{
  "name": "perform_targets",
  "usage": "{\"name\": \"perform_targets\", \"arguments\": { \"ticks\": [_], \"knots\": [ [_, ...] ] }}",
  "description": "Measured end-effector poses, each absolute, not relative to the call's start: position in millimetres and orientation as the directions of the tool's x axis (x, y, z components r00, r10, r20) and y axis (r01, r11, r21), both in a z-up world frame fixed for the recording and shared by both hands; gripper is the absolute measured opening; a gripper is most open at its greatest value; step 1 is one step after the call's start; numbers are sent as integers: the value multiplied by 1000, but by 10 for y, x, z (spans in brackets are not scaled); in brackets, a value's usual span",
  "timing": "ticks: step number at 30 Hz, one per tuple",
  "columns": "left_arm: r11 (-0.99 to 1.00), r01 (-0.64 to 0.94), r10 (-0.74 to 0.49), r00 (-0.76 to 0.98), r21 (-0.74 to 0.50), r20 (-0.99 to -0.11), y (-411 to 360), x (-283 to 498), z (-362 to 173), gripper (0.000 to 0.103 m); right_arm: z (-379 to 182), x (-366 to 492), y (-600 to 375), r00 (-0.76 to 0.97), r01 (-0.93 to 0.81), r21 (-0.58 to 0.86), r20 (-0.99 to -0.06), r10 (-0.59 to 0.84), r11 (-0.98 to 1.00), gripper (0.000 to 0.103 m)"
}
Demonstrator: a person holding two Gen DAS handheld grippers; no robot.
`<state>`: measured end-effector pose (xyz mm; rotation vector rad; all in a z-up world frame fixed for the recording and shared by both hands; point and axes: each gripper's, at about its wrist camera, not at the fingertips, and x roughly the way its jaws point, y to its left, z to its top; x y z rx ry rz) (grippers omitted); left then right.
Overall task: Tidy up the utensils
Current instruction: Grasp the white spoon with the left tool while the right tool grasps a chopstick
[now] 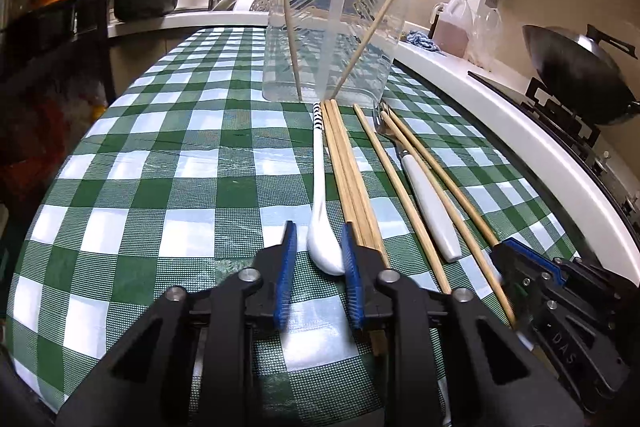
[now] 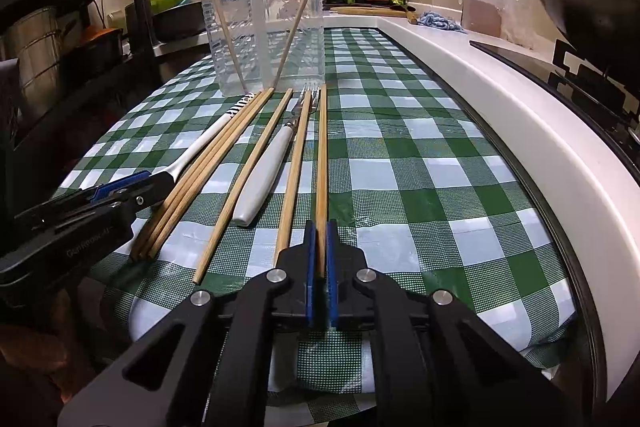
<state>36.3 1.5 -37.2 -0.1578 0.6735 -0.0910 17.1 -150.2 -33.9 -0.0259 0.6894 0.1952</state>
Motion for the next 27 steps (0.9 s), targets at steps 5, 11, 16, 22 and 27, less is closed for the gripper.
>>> {"name": "perform_targets", "arguments": {
  "ticks": [5, 11, 16, 22, 27],
  "knots": [
    [987, -46, -58, 785, -152, -616, 178, 311, -343, 10, -286, 167, -1544, 768, -165, 40, -622, 154, 985, 5],
    [986, -123, 28, 789, -113, -613, 336, 200, -328, 10, -333, 211, -1591, 752, -165, 46, -640, 156, 985, 6],
    [990, -100, 17, 796, -104, -605, 302, 181, -348, 11, -341, 206, -1584, 759, -158, 49, -633, 153, 986, 7],
    [992, -91, 20, 802, -90, -596, 265, 173, -357, 11, -348, 195, -1577, 761, -161, 44, -631, 153, 986, 7],
    [993, -85, 19, 806, -83, -591, 255, 146, -368, 11, -353, 191, -1574, 763, -161, 45, -627, 154, 986, 7]
  ]
}}
